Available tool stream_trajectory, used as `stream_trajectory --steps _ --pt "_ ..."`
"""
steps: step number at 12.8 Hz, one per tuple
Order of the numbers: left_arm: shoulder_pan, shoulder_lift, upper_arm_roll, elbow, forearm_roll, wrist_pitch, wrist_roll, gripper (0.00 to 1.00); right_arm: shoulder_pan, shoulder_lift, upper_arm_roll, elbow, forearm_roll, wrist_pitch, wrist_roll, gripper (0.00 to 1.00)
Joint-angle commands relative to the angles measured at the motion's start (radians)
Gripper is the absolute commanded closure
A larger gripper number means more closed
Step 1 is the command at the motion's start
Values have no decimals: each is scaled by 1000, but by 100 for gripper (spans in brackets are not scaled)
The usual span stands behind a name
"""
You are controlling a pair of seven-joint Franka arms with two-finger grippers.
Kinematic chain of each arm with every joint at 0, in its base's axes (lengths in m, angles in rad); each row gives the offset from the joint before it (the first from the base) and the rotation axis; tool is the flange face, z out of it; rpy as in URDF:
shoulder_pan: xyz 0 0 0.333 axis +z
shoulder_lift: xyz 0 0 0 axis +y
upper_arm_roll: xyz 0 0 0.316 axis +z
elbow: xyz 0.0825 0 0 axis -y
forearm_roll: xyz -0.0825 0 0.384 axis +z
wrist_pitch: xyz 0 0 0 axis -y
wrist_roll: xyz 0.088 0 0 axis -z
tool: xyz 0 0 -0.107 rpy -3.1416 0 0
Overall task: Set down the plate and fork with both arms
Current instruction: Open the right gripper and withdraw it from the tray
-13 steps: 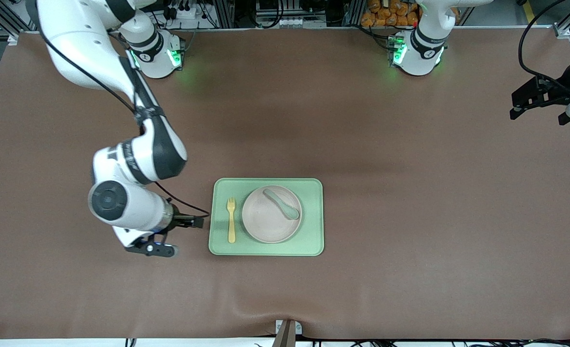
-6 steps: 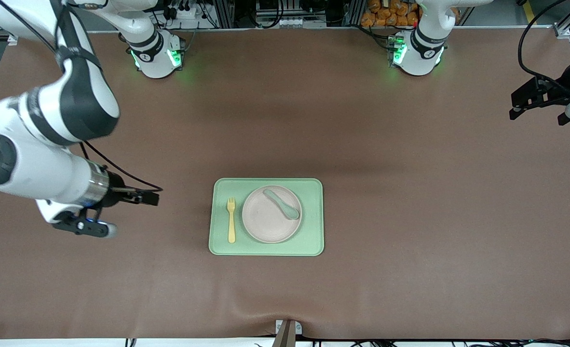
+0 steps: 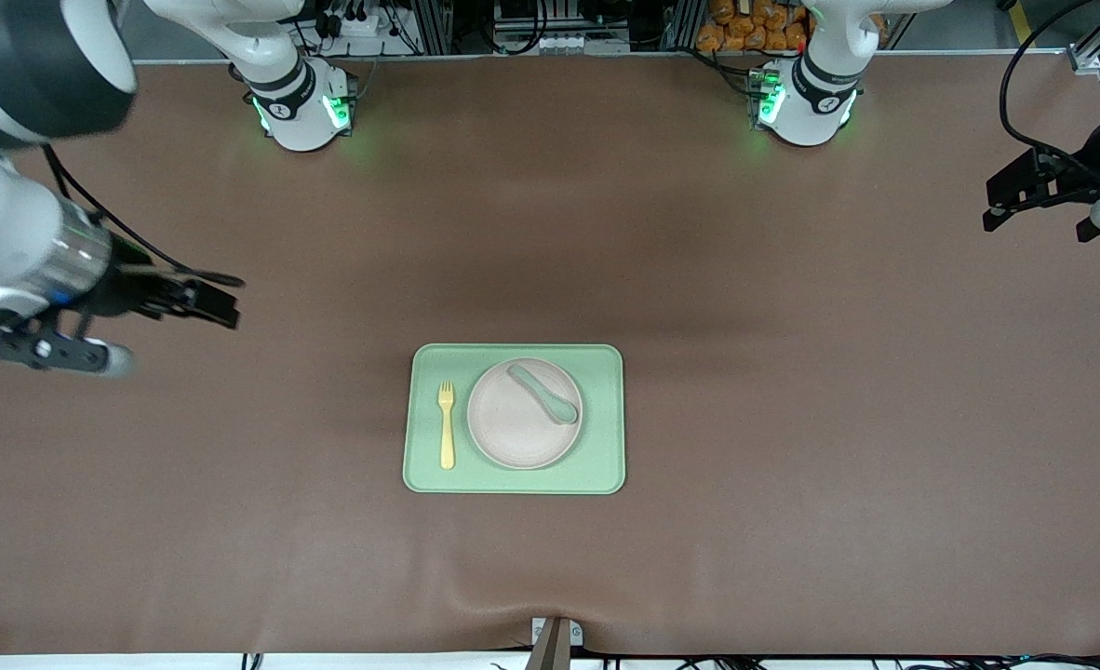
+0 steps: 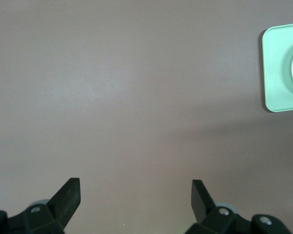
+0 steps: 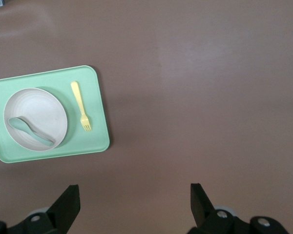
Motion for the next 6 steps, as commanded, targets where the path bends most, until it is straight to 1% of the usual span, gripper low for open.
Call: stream_trajectory --steps 1,2,4,5,6 --pt "5 -6 1 1 -16 1 20 0 -18 -193 -79 -188 101 23 -44 0" --pt "5 -6 1 1 -16 1 20 0 -12 -242 -106 -228 121 32 -61 0" --pt "5 -6 1 1 -16 1 20 0 -9 -312 -107 -296 112 49 -68 0" --pt "5 -6 1 1 -16 1 20 0 -10 -334 -104 -329 94 64 -68 0" --pt "5 -6 1 1 -16 1 20 0 -6 -336 -85 -337 56 66 -65 0"
